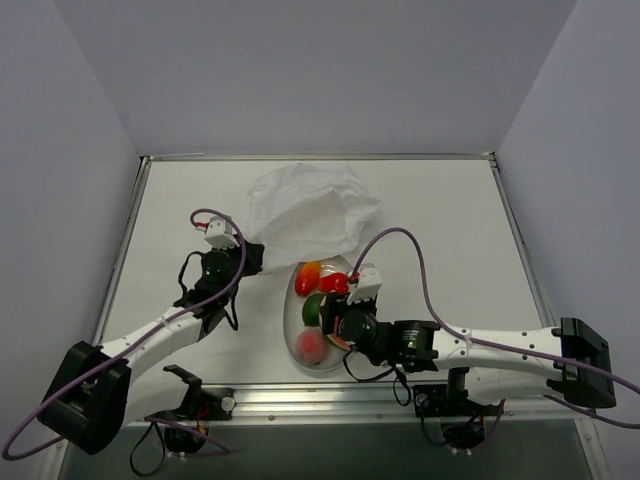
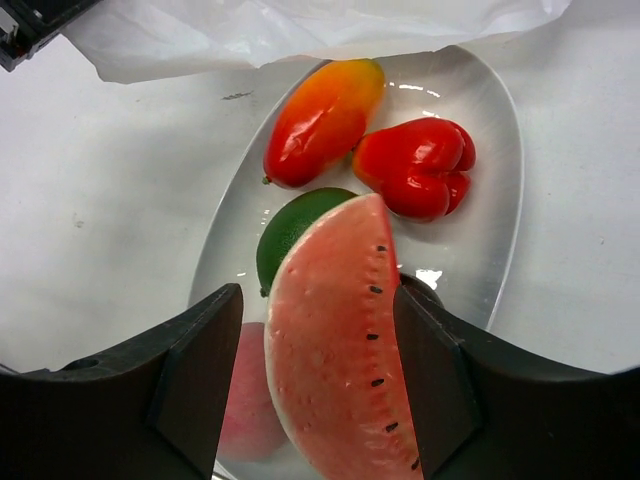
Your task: Take the fake fruits out of the plastic bag
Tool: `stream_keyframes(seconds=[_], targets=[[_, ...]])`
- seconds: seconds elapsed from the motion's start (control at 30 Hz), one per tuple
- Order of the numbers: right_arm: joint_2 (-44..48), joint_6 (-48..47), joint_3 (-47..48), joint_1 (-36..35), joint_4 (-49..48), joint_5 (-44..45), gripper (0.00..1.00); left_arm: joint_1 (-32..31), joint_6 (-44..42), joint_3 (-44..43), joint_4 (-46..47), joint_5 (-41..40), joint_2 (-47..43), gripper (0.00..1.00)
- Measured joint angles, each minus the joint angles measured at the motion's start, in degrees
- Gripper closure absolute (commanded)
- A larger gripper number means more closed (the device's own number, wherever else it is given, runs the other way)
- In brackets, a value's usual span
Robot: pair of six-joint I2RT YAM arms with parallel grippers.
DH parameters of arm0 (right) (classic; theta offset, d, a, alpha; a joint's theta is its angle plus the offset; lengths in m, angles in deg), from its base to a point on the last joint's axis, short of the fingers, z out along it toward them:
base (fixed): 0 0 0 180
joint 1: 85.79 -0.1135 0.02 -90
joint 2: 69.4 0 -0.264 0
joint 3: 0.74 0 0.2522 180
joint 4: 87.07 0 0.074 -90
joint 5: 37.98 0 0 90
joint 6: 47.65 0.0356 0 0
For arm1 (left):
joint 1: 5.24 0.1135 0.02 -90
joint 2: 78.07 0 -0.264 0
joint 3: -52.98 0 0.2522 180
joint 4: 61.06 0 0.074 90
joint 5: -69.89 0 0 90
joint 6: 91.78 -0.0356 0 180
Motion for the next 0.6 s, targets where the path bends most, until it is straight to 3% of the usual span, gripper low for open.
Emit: stream_keyframes(seconds=[0.6], targets=[[0.35,0.15,0.72,0.07,2.80,0.46,0.44,0.00,-0.02,0.00,-0.02,0.00,-0.11,0.98]])
